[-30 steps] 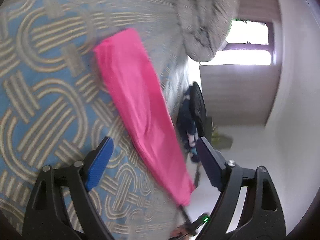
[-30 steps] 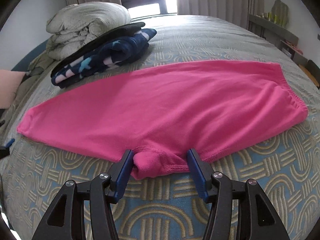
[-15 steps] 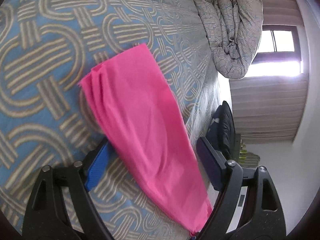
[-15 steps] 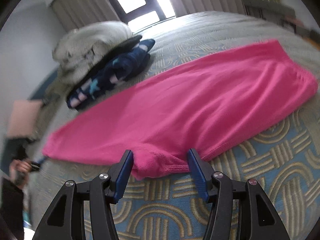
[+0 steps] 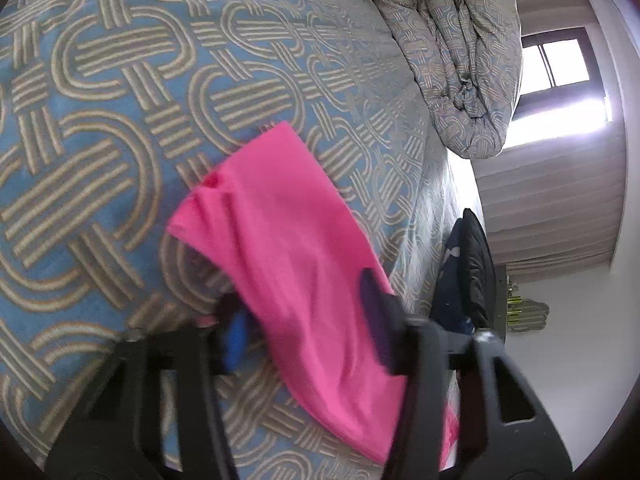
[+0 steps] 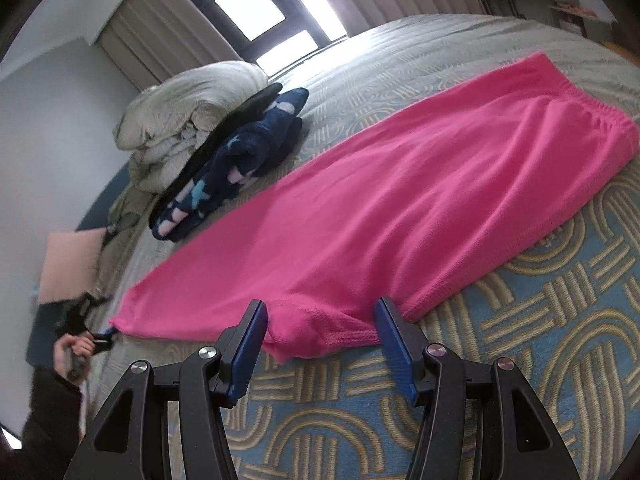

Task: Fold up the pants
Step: 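Grasp the pink pants leg end with the left gripper and lift it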

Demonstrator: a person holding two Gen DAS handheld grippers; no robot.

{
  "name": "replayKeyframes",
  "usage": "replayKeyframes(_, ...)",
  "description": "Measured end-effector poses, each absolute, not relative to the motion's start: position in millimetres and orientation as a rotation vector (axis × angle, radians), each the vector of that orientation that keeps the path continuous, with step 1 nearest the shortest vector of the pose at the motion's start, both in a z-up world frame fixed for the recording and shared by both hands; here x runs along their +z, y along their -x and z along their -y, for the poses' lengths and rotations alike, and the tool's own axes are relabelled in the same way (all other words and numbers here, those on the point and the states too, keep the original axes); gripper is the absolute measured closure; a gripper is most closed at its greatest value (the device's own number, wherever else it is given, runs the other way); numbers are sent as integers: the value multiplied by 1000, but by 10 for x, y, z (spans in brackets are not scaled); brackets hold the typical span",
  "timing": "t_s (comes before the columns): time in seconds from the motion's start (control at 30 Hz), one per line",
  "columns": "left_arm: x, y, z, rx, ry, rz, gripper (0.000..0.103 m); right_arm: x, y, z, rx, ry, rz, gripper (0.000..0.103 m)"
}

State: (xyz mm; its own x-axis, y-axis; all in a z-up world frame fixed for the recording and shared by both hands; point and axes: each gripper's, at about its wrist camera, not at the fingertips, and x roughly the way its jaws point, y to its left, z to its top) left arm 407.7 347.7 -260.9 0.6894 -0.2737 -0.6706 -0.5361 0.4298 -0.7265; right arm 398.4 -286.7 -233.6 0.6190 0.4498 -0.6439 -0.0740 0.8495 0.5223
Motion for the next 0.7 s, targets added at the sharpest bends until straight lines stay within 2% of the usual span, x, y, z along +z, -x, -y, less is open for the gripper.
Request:
replayKeyframes(0.03, -2620, -4073, -3487, 189, 1147, -841, 85, -2334, -3984, 2868, 315, -481, -856, 46)
replayKeyframes(0.07, -2624, -4069, -3488, 182, 1140, -840, 92, -2336, -3982, 2866, 315, -479, -857, 46)
replayKeyframes(0.1, -2609, -4062, -3480, 180, 1127, -831, 94, -2332, -3983, 2858, 313, -475, -857, 46)
replayKeyframes(0.5, -1872, -4239, -2905, -24, 802, -724, 96, -2254, -3969, 2759, 273, -391, -861, 44)
replayKeyframes(0.63, -1727, -4300, -2614, -119, 756, -713, 96, -2056, -3857, 2618, 285, -412, -814, 41)
replayKeyframes(0.7, -1660, -4330, -2424, -176, 736, -710, 96, -1921, -3827, 2434, 342, -430, -797, 34)
